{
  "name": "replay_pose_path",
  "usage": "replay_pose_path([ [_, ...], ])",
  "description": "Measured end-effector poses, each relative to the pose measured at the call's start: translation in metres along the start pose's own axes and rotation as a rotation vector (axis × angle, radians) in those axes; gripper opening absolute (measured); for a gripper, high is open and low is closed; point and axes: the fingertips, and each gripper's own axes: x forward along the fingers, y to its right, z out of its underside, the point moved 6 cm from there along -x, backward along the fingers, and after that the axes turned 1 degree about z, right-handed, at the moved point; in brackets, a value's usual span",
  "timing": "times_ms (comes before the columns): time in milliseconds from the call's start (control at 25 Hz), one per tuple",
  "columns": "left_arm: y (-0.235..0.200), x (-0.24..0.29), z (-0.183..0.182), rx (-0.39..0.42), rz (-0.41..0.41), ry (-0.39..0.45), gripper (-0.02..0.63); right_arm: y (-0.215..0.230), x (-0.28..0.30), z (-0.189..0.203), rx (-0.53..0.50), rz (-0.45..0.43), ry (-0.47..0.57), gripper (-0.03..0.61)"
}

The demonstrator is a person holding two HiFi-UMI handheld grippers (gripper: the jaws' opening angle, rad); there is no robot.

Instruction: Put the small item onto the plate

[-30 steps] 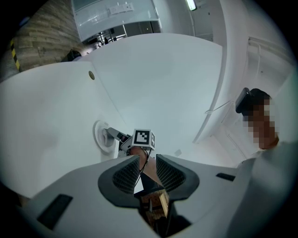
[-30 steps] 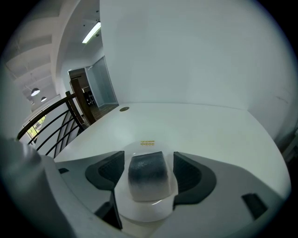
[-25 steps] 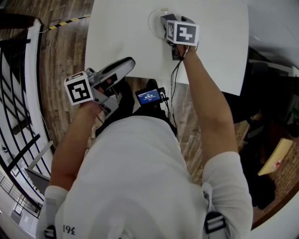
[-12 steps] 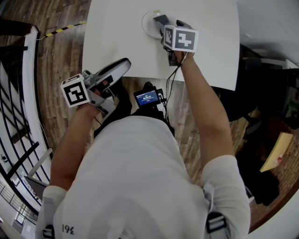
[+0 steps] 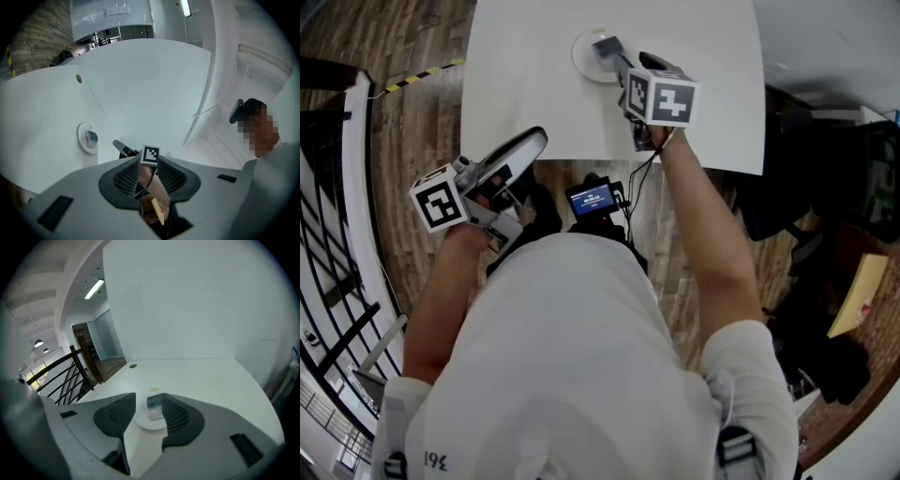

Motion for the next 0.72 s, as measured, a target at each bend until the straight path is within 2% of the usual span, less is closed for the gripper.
replay_pose_path([
  [160, 0.014, -0.004, -0.006, -0.002, 0.033, 0.019, 0.109, -0.011, -0.018, -0.006, -0.005, -0.035, 0.047, 0.126],
  [320, 0.028, -0.009, -0.01, 0.021, 0.073, 0.025, 0.109, -0.02, -0.041, -0.013, -0.031, -0.027, 0.087, 0.002],
  [720, 0.056, -0.014, -0.017, 0.059, 0.145, 0.041, 0.109, -0.039, -0.084, -0.026, -0.047, -0.043, 0.151, 0.002],
])
